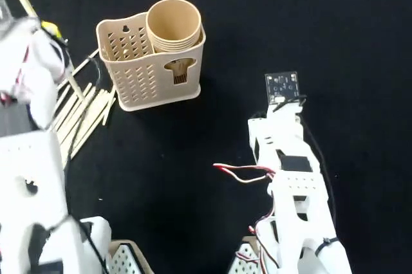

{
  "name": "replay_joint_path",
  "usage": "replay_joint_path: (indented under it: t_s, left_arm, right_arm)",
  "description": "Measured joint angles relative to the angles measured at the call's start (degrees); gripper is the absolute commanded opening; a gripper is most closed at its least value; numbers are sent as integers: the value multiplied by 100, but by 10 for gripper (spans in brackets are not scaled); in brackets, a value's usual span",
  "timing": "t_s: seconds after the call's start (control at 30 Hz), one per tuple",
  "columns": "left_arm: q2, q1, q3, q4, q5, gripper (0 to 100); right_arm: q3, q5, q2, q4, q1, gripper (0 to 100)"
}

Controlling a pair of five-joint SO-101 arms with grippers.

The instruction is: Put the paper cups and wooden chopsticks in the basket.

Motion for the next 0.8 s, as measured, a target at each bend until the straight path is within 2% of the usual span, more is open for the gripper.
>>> replay_joint_path:
  t_s: [0.17,0.33,0.4,0.6,0.8]
  left_arm:
    - [-1204,158,1582,-1855,0,29]
    - [-1582,360,2163,-3886,0,29]
    - [-1600,475,2180,-4466,0,29]
    - [-1521,1231,2321,-4923,0,29]
    - [-360,1538,2321,-5793,0,29]
  right_arm:
    - [0,0,0,0,0,13]
    - [0,0,0,0,0,13]
    - [0,0,0,0,0,13]
    - [0,0,0,0,0,13]
    - [0,0,0,0,0,13]
